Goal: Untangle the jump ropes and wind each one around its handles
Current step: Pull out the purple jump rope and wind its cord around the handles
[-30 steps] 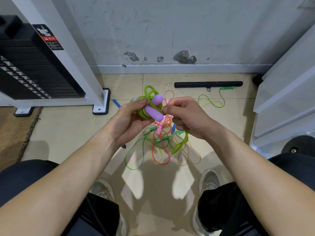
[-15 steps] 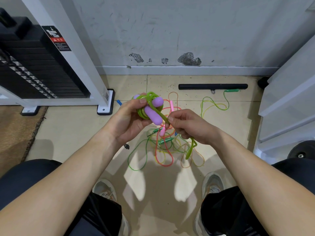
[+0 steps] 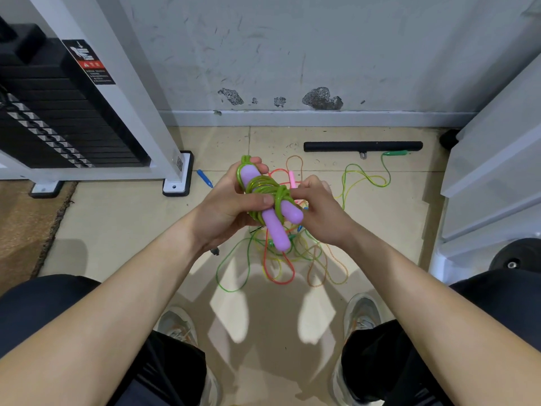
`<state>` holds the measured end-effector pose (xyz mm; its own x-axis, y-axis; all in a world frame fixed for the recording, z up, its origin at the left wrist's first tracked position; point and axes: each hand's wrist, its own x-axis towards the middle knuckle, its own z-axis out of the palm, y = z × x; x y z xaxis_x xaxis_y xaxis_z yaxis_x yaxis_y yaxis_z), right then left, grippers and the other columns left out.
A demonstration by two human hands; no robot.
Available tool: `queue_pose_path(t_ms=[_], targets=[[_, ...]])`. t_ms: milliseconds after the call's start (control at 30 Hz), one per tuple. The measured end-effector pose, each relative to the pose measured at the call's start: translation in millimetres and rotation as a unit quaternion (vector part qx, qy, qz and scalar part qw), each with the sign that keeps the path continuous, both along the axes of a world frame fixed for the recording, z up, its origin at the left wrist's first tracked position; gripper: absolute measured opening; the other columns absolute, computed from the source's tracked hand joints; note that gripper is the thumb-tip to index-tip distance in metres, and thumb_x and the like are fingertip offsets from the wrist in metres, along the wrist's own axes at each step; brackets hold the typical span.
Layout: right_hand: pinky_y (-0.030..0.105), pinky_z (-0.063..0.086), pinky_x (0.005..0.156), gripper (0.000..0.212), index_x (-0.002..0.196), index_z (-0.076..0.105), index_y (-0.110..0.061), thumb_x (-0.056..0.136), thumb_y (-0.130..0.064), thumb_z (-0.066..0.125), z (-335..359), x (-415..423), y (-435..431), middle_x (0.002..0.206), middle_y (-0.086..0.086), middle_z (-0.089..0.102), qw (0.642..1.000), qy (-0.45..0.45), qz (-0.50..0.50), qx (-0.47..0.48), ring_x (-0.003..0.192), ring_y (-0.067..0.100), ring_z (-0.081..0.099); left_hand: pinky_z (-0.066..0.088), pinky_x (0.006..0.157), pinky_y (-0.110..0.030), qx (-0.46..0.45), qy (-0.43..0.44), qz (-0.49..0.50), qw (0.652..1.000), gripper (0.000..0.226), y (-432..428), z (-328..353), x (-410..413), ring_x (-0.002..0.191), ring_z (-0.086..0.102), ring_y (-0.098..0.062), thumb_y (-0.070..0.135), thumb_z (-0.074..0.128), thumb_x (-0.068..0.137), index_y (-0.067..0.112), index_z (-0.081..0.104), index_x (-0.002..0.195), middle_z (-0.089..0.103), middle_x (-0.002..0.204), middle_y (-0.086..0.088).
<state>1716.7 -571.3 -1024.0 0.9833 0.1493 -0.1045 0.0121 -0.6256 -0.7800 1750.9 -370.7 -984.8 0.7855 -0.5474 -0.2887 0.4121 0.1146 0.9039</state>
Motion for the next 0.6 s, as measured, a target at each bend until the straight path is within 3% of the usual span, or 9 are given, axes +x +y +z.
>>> queue_pose_path(t_ms=[100, 167, 233, 367, 467, 533, 600], targets=[[0.032, 0.037, 0.064, 0.023, 0.076, 0.065, -0.04, 0.093, -0.025, 0.058, 9, 1, 1, 0.058, -0.016, 0.052, 0.999, -0.001, -0.01, -0.034, 0.065, 0.006, 0.045, 0.054, 0.061, -0.032, 0.044, -0.037, 0.004, 0.998, 0.092, -2, 1, -2, 0.085, 0.061, -0.016, 0.019, 0.081, 0.055, 0.016, 0.039, 0.136, 0.049, 0.118, 0.003], [0.033, 0.033, 0.058, 0.039, 0.063, 0.056, -0.046, 0.094, -0.023, 0.057, 10, 1, 0, 0.052, -0.015, 0.049, 0.999, 0.023, -0.014, -0.047, 0.057, 0.01, 0.041, 0.054, 0.061, -0.031, 0.069, -0.071, -0.005, 0.995, 0.097, -3, 1, -3, 0.083, 0.061, -0.014, 0.015, 0.084, 0.057, 0.017, 0.035, 0.141, 0.049, 0.12, 0.004], [0.034, 0.039, 0.06, 0.036, 0.068, 0.057, -0.042, 0.094, -0.018, 0.056, 9, -2, 0, 0.057, -0.012, 0.053, 0.999, 0.03, -0.006, -0.044, 0.059, 0.009, 0.045, 0.056, 0.065, -0.03, 0.092, -0.103, -0.014, 0.99, 0.096, -4, 4, -5, 0.085, 0.062, -0.013, 0.006, 0.084, 0.062, 0.019, 0.034, 0.142, 0.048, 0.127, 0.004], [0.025, 0.052, 0.062, 0.025, 0.097, 0.07, -0.017, 0.09, 0.003, 0.055, 16, -5, -1, 0.09, 0.003, 0.067, 0.991, 0.085, 0.011, 0.105, 0.067, 0.001, 0.06, 0.055, 0.07, -0.023, 0.121, -0.141, -0.061, 0.981, 0.098, -8, 10, -15, 0.086, 0.067, -0.008, -0.006, 0.083, 0.067, 0.023, 0.031, 0.144, 0.045, 0.138, 0.003], [0.026, 0.053, 0.072, 0.033, 0.105, 0.072, -0.006, 0.087, 0.013, 0.052, 16, -4, 1, 0.1, 0.017, 0.072, 0.969, 0.125, -0.013, 0.212, 0.085, 0.014, 0.067, 0.054, 0.067, -0.021, 0.153, -0.161, -0.084, 0.971, 0.096, -10, 11, -19, 0.082, 0.066, -0.005, -0.011, 0.081, 0.071, 0.026, 0.029, 0.143, 0.045, 0.136, 0.004], [0.028, 0.054, 0.072, 0.035, 0.108, 0.068, 0.003, 0.086, 0.016, 0.044, 16, -3, 4, 0.099, 0.026, 0.07, 0.934, 0.16, -0.058, 0.313, 0.089, 0.027, 0.068, 0.054, 0.066, -0.021, 0.155, -0.165, -0.089, 0.97, 0.097, -9, 13, -18, 0.081, 0.066, -0.005, -0.01, 0.082, 0.07, 0.026, 0.03, 0.143, 0.045, 0.135, 0.005], [0.026, 0.052, 0.061, 0.029, 0.103, 0.066, 0.005, 0.09, 0.013, 0.041, 17, -1, 7, 0.096, 0.022, 0.066, 0.895, 0.192, -0.11, 0.387, 0.082, 0.031, 0.064, 0.054, 0.066, -0.021, 0.156, -0.166, -0.095, 0.969, 0.094, -9, 14, -19, 0.08, 0.066, -0.005, -0.01, 0.082, 0.071, 0.026, 0.031, 0.141, 0.049, 0.129, 0.005]])
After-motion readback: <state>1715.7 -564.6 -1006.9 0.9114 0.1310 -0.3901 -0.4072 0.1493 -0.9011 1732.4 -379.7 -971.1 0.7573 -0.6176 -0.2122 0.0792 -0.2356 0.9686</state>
